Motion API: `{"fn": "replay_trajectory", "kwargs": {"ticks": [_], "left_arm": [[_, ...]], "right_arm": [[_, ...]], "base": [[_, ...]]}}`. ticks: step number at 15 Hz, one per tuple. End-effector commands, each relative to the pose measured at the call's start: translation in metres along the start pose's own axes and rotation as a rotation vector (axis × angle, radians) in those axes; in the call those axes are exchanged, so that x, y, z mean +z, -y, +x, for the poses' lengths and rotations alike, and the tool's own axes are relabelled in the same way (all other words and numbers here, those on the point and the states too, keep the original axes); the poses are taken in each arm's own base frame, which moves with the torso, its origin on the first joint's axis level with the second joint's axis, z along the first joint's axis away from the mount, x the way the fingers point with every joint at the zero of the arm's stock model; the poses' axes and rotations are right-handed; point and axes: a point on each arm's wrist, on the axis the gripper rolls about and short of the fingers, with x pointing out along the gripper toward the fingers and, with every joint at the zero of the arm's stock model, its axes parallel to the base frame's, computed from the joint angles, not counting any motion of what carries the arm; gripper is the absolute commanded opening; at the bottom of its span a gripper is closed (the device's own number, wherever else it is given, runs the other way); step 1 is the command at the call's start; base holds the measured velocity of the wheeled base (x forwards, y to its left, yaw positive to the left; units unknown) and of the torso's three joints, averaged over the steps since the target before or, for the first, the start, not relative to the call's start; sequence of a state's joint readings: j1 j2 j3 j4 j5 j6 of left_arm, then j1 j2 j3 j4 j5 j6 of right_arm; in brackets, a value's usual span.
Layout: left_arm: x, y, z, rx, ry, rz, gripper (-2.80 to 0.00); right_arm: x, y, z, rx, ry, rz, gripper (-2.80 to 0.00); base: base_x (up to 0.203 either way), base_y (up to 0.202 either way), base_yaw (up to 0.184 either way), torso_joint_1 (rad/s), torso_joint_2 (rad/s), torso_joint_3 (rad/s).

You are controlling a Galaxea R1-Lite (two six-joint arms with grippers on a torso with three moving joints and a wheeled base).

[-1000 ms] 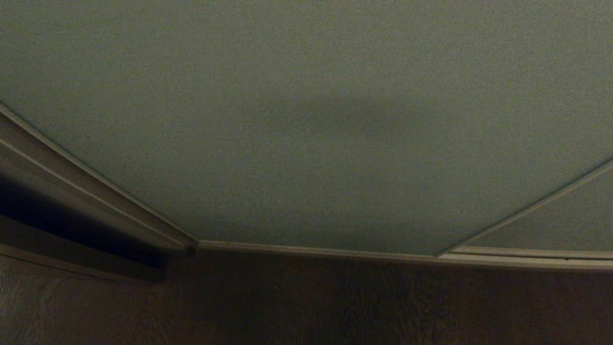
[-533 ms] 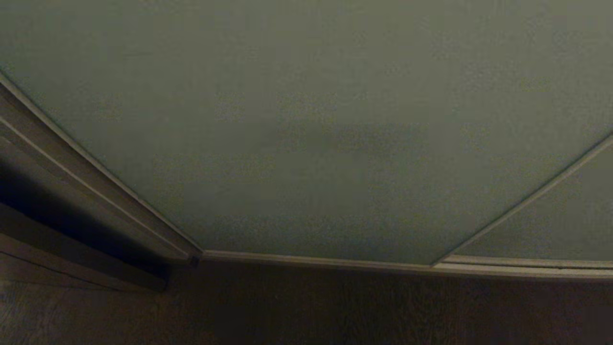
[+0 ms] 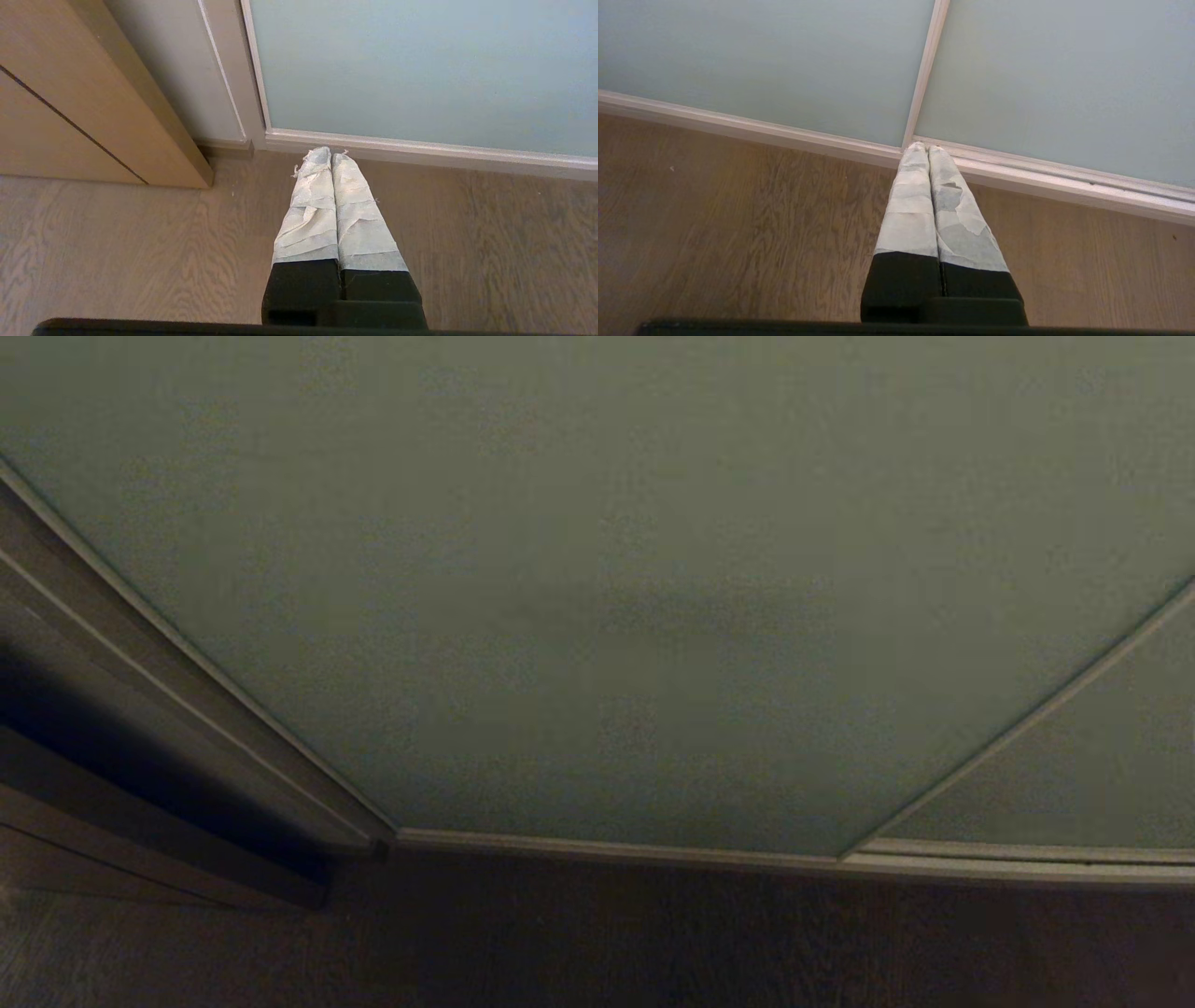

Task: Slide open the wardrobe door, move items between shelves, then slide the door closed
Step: Open the door

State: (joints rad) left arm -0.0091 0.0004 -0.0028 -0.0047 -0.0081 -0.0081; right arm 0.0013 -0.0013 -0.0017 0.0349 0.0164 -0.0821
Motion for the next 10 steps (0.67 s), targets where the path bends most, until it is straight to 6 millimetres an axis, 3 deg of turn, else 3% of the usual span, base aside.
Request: {"fn": "replay_trajectory", "kwargs": {"ticks": [1, 10], "left_arm": [[-0.0002, 0.0000, -0.0001, 0.000, 0.002, 0.000, -2.80], [0.0002, 0.0000, -0.0002, 0.000, 0.004, -0.003, -2.80]], "right_arm": [[-0.0001, 0.0000, 0.0000, 0.001, 0.000, -0.001, -2.80], [-0.0001, 0.0000, 0.0000, 0.001, 0.000, -0.001, -2.80]], "base": [[0.000, 0.000, 0.000, 0.000, 0.00, 0.095], [0.000, 0.000, 0.000, 0.000, 0.00, 0.005]]}}
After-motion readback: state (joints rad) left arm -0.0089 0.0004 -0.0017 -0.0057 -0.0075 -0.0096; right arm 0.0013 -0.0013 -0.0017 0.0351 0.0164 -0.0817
